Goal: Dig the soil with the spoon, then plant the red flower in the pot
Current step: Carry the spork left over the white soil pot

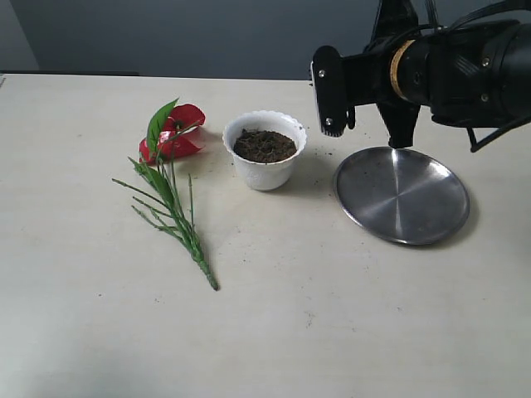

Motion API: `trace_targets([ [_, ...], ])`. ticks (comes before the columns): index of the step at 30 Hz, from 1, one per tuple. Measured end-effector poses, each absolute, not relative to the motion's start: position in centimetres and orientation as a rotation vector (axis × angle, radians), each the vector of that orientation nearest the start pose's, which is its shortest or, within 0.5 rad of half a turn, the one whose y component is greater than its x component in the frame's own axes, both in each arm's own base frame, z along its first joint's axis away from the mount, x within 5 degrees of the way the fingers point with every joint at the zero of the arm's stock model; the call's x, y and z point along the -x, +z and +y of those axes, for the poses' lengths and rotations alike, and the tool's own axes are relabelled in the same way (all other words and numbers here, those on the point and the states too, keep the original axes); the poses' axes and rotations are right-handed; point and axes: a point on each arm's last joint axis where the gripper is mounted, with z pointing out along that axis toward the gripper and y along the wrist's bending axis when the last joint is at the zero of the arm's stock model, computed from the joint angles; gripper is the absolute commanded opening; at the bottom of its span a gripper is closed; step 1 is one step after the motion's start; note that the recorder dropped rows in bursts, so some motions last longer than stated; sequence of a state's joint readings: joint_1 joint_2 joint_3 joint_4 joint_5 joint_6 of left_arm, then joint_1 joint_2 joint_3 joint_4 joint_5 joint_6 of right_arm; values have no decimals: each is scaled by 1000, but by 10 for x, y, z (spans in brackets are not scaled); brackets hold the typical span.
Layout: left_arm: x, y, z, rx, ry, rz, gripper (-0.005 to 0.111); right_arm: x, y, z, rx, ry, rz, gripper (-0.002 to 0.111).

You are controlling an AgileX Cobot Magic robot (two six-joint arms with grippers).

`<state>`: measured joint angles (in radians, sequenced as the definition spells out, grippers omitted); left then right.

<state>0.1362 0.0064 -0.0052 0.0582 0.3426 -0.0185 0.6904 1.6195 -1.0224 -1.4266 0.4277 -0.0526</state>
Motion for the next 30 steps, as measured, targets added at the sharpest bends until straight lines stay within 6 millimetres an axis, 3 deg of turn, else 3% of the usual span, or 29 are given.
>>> trace_targets([
  [9, -53, 184, 9, 105, 139, 1826, 0, -298, 260, 191, 1862, -1047, 1182, -1],
  [19, -53, 184, 9, 105, 139, 1826, 0, -300, 263, 185, 2047, -1277, 969, -1],
  [30, -53, 184, 9, 105, 139, 1826, 0, -309, 234, 194, 2274, -1350, 741, -1],
])
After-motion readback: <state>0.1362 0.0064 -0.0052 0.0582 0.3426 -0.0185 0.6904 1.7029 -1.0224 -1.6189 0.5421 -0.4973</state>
